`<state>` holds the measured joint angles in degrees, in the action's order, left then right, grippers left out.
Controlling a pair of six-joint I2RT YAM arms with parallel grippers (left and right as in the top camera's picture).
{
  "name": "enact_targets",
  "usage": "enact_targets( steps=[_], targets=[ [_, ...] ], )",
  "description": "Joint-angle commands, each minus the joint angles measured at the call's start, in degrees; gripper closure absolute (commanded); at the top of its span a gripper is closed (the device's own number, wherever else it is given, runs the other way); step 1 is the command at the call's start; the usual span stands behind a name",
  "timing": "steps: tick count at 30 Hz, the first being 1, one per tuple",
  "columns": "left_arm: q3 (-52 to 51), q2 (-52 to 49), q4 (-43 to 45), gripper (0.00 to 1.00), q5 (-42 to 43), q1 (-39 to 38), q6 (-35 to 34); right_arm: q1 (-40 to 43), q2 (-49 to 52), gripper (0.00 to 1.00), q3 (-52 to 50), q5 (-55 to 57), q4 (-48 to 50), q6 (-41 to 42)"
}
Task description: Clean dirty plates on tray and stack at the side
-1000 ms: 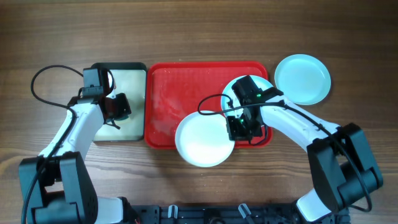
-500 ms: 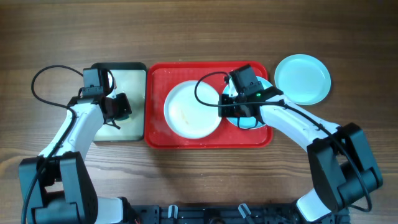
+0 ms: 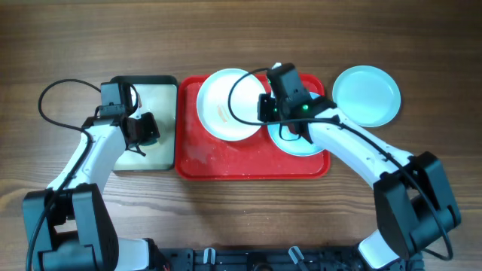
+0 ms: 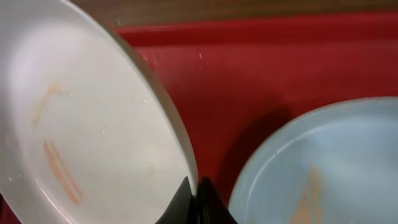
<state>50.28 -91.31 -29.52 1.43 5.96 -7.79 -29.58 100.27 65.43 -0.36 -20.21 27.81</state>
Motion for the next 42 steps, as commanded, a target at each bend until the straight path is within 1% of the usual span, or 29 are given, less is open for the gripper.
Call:
enact_targets(
  steps=[1,4,11,20,21,22,23,24,26,27,28,30,32,34,36,39,41,42],
  targets=[
    [-0.3,-0.3,0.2,0.96,0.7,0.2,-0.4,0.0,-0.2,0.96,5.5,3.0,-2.8,-0.8],
    [-0.3,-0.3,0.2,0.96,0.7,0.2,-0.4,-0.4,0.5,0.96,5.6,2.7,-3.5,-0.6],
    [-0.3,-0.3,0.2,0.96,0.7,0.2,-0.4,-1.2,6.3,0.96,5.6,1.5,-2.3,-0.7],
    [-0.3,-0.3,0.2,0.96,0.7,0.2,-0.4,-2.7,8.8,0.95,5.6,1.4,-1.3,-0.6],
    [-0.3,-0.3,0.2,0.96,0.7,0.2,-0.4,-2.9,9.0,0.91,5.6,1.2,-1.3,-0.7],
    [-0.3,-0.3,0.2,0.96,0.7,0.2,-0.4,-3.0,9.1,0.84,5.6,0.9,-1.5,-0.7],
    [-0.3,-0.3,0.2,0.96,0.7,0.2,-0.4,-3.0,9.1,0.75,5.6,0.8,-1.5,-0.9],
    [-0.3,-0.3,0.2,0.96,0.7,0.2,-0.4,-3.0,9.0,0.64,5.7,0.8,-1.4,-2.1],
    [-0.3,-0.3,0.2,0.96,0.7,0.2,-0.4,-2.6,8.8,0.56,7.4,0.8,-2.7,-8.3],
    [-0.3,-0.3,0.2,0.96,0.7,0.2,-0.4,-2.4,8.8,0.55,9.2,0.8,-4.3,-10.6],
    [-0.3,-0.3,0.2,0.96,0.7,0.2,-0.4,-2.1,8.8,0.55,13.4,0.8,-7.5,-13.9],
    [-0.3,-0.3,0.2,0.96,0.7,0.2,-0.4,-1.9,8.8,0.55,18.5,0.8,-10.6,-17.7],
    [-0.3,-0.3,0.2,0.96,0.7,0.2,-0.4,-1.8,9.0,0.55,22.8,0.8,-12.2,-20.7],
    [-0.3,-0.3,0.2,0.96,0.7,0.2,-0.4,-1.8,9.0,0.55,24.9,0.9,-11.6,-22.3],
    [-0.3,-0.3,0.1,0.96,0.7,0.2,-0.4,-1.7,9.2,0.55,24.9,1.0,-10.6,-22.4],
    [-0.3,-0.3,-0.2,0.96,0.7,0.2,-0.4,-1.4,11.1,0.55,24.8,1.1,-10.9,-20.5],
    [-0.3,-0.3,-0.2,0.96,0.7,0.2,-0.4,-1.1,13.5,0.55,24.7,1.3,-12.7,-16.7],
    [-0.3,-0.3,-0.2,0.96,0.7,0.2,-0.4,-1.1,14.5,0.59,24.7,1.3,-14.1,-14.9]
  ],
)
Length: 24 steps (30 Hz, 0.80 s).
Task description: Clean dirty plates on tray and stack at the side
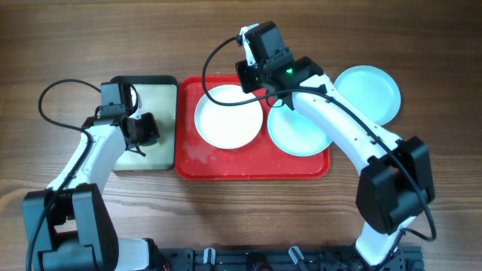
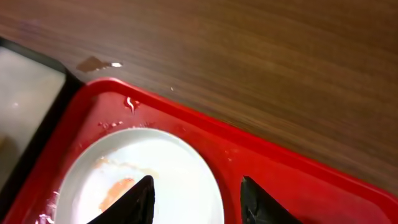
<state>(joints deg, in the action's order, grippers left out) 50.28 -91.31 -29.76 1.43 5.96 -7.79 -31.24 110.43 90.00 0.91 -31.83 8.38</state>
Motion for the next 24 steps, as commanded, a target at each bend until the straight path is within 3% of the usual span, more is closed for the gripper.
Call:
enact_targets(
  steps=[1,3,8,11,22,24],
  targets=[
    [-0.3,-0.3,0.0,0.96,0.7,0.2,-0.4,0.6,5.2,0.61,0.1,0.0,-4.1,6.4],
    [-0.3,-0.3,0.0,0.96,0.7,0.2,-0.4,0.6,6.0,0.71,0.0,-0.1,-7.3,9.4],
    [-0.3,-0.3,0.0,0.96,0.7,0.2,-0.4,0.6,6.4,0.78,-0.6,-0.3,-13.9,11.4],
    [-0.3,-0.3,0.0,0.95,0.7,0.2,-0.4,0.6,6.6,0.83,-2.0,-0.3,-13.6,11.7],
    [-0.3,-0.3,0.0,0.95,0.7,0.2,-0.4,0.5,8.3,0.84,-8.3,-2.4,-9.6,17.1],
    [-0.2,-0.3,0.0,0.95,0.7,0.2,-0.4,0.5,8.3,0.95,-8.3,-2.4,-8.2,17.1]
  ],
)
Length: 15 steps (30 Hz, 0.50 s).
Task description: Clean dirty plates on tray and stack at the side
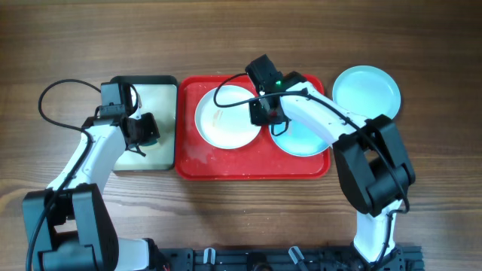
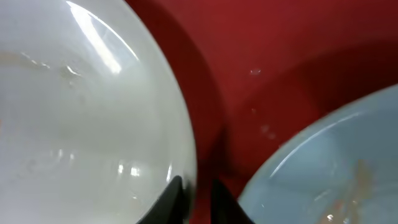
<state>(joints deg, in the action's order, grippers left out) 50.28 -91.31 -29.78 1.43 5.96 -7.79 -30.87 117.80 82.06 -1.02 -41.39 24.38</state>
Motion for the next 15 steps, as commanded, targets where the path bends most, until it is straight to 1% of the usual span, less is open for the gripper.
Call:
enact_targets(
  steps=[1,3,7,9,10,11,12,13,15],
  targets=[
    [-0.3,-0.3,0.1,0.95,0.7,0.2,-0.4,0.1,0.9,0.96,-0.4,-0.4,2.8,1.0],
    [-0.3,-0.3,0.1,0.95,0.7,0.2,-0.4,0.1,0.9,0.96,-0.4,-0.5,5.1,-0.6],
    [-0.3,-0.3,0.1,0.95,0.7,0.2,-0.4,0.1,0.9,0.95,-0.4,-0.2,9.6,-7.7],
    [-0.3,-0.3,0.1,0.95,0.7,0.2,-0.4,0.1,0.9,0.94,-0.4,-0.2,9.4,-8.1],
    [-0.3,-0.3,0.1,0.95,0.7,0.2,-0.4,0.1,0.9,0.88,-0.4,-0.2,9.2,-8.0],
    [-0.3,-0.3,0.1,0.95,0.7,0.2,-0.4,0.1,0.9,0.73,-0.4,-0.2,9.0,-7.9],
    [-0.2,-0.3,0.1,0.95,0.7,0.2,-0.4,0.1,0.9,0.7,-0.4,-0.2,8.9,-7.8],
    [-0.3,-0.3,0.1,0.95,0.7,0.2,-0.4,0.1,0.9,0.69,-0.4,-0.3,8.7,-7.8],
    [-0.2,-0.3,0.0,0.96,0.7,0.2,-0.3,0.1,0.9,0.71,-0.4,-0.3,8.0,-7.3]
  ],
)
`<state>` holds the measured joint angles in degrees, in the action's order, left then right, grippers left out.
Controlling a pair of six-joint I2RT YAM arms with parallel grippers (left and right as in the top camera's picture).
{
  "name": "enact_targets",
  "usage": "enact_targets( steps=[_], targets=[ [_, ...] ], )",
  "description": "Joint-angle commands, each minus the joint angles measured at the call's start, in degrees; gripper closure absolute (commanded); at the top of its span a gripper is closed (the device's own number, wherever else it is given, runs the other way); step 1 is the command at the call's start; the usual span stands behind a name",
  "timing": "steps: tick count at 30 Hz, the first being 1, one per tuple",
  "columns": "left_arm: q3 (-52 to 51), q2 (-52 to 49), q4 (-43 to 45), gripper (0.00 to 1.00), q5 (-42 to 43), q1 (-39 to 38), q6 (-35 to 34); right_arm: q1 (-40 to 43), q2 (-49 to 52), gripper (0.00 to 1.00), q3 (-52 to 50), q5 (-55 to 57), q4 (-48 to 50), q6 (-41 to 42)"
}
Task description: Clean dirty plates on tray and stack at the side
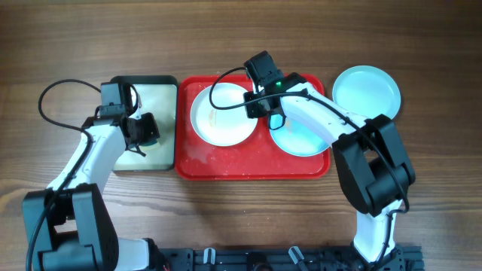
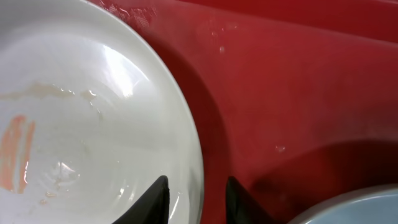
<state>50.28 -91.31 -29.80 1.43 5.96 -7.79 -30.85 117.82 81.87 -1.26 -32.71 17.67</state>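
A white plate (image 1: pixel 221 115) smeared with orange (image 2: pixel 15 152) lies in the left half of the red tray (image 1: pixel 252 167). My right gripper (image 2: pixel 198 200) is open at the plate's right rim. One finger is over the plate's inside and the other over the bare tray. My right gripper (image 1: pixel 265 111) sits between the white plate and a pale blue plate (image 1: pixel 303 138), which lies in the tray's right half and shows at the corner (image 2: pixel 354 210). My left gripper (image 1: pixel 143 129) hovers over the beige pad (image 1: pixel 154 102); its jaws are hard to make out.
Another pale blue plate (image 1: pixel 367 94) lies on the wooden table right of the tray. The beige pad rests in a black tray (image 1: pixel 143 80) against the red tray's left side. Water drops (image 2: pixel 130 11) dot the red tray's far part.
The right gripper's fingers, close together at the white plate's rim before, now stand wider apart astride it. The plate sits a little further left. The left arm has not moved.
First the right gripper was shut on the white plate's rim, the plate tilted up over the tray. Then the plate lay flat, with the gripper open above the tray's far edge. Later it was low at the plate's right rim, fingers narrow, and now wider.
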Motion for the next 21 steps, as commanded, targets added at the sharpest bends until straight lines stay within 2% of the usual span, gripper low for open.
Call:
enact_targets(
  steps=[1,6,8,10,14,17,21],
  targets=[
    [-0.2,-0.3,0.1,0.96,0.7,0.2,-0.3,0.1,0.9,0.74,-0.2,-0.1,-1.4,0.5],
    [-0.2,0.1,1.8,0.96,0.6,0.2,-0.3,0.1,0.9,0.82,-0.2,-3.3,-4.0,1.0],
    [0.2,1.1,2.5,0.96,0.5,0.2,-0.3,0.1,0.9,0.91,-0.2,-3.2,-3.8,1.5],
    [0.8,2.6,2.3,0.96,0.4,0.2,-0.3,0.1,0.9,0.95,-0.2,-3.2,-3.8,2.5],
    [1.2,8.0,2.5,0.96,0.3,0.2,0.1,0.1,0.9,0.96,-0.2,-3.2,-2.5,2.3],
    [1.2,12.4,2.6,0.96,-4.1,0.2,0.1,0.1,0.9,0.95,-0.2,-3.2,-1.7,1.8],
    [1.6,14.4,1.2,0.96,-5.0,0.2,3.1,0.1,0.9,0.96,-0.2,-3.3,0.2,1.9]
  ],
)
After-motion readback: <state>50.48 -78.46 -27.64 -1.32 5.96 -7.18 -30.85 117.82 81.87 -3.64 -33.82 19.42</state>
